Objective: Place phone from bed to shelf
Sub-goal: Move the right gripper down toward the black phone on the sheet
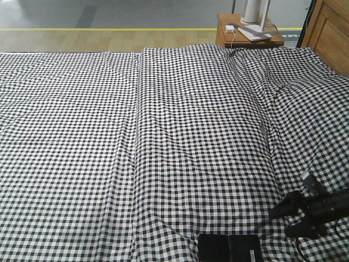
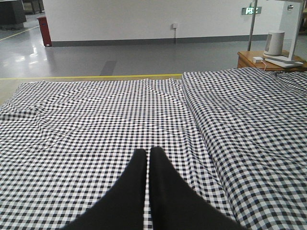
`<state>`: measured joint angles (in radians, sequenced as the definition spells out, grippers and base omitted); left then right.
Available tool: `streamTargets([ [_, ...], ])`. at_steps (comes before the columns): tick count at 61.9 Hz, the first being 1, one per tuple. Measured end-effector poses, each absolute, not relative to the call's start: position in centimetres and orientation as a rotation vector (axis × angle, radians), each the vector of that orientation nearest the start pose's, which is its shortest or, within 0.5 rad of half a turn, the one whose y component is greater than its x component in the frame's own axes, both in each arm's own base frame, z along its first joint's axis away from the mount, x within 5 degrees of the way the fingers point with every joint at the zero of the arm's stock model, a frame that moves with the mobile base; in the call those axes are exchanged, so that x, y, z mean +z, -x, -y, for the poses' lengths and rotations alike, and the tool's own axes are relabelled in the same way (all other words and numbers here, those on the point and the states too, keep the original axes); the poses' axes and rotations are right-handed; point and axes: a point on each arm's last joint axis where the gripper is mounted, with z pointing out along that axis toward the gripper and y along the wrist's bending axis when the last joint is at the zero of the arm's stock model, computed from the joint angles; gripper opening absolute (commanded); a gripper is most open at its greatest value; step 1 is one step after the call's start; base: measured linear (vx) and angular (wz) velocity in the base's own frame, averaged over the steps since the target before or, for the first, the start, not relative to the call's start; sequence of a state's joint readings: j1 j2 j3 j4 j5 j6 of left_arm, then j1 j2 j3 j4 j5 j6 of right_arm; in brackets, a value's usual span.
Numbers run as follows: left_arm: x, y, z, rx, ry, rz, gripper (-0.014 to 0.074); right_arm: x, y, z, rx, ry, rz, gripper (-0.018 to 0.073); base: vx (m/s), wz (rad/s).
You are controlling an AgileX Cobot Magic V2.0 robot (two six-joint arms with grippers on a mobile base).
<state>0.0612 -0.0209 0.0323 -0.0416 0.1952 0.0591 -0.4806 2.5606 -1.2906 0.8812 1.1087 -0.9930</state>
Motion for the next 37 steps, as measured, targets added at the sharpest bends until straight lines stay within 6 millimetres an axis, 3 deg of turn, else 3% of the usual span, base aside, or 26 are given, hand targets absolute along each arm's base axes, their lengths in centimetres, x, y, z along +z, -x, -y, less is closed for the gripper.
streamTargets([
  [18,18.6,-5.5,-0.3,0.053,0.03,-1.69,0.0001,-7.3,-31.6,9.1,1.489,-0.313,-2.884,0.0603,0.0,0.0],
  [37,18.6,-5.5,-0.3,0.053,0.03,-1.69,0.0001,-9.6,-31.2,8.4,1.551,-0.377,-2.797,0.0595,0.0,0.0],
])
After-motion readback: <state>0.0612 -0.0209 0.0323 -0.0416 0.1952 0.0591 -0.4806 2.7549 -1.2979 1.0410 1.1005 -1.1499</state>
